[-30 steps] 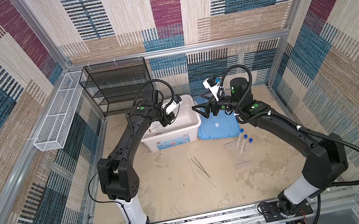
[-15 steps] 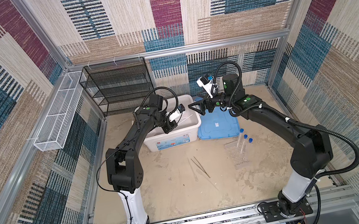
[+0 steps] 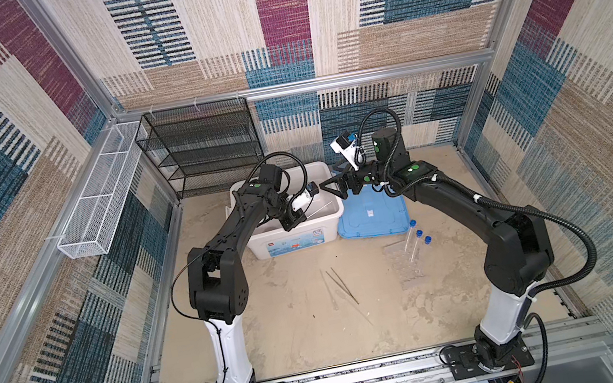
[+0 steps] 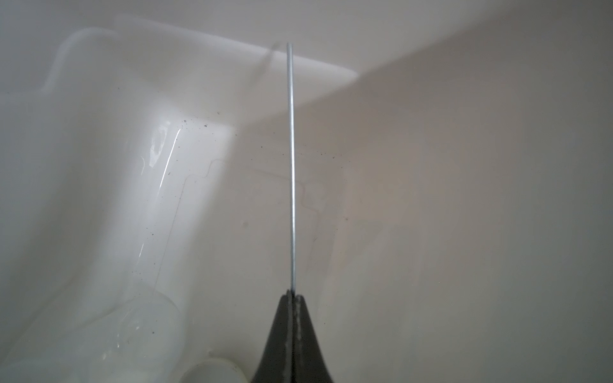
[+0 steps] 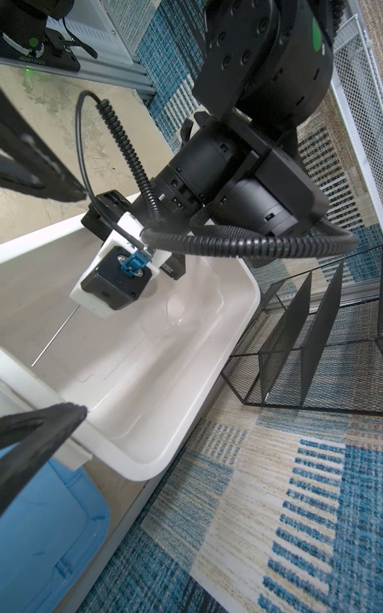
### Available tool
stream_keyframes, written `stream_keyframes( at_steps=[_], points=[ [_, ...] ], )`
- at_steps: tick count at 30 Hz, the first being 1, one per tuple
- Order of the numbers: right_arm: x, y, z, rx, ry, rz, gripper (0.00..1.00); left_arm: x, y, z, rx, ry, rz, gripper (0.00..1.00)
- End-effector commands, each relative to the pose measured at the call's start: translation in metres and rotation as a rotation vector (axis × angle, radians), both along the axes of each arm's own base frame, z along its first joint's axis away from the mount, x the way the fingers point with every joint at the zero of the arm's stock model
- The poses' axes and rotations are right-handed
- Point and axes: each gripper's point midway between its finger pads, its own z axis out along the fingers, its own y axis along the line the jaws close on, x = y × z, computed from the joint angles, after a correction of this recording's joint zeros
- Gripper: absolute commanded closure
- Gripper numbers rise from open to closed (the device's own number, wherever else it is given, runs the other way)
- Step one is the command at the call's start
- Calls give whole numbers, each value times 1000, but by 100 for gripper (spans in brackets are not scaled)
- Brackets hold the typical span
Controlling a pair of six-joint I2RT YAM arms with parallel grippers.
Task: Organize the chemistry lab equipment
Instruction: 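Lower the glass rod into the bin with the left gripper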
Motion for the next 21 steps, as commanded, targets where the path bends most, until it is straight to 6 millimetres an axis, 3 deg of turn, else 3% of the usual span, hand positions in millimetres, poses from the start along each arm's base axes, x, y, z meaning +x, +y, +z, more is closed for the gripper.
stream_keyframes(
  at_steps=[1, 8, 21],
  points=[
    [2, 1, 1, 3, -11, -2, 4, 1, 0, -23, 54, 10, -30, 100],
    [2, 2, -2, 6, 1, 7, 5, 7, -4, -31, 53, 25, -16, 100],
    [0, 2, -4, 10, 9, 9, 5, -1, -12, 6, -7, 20, -13, 100]
  ],
)
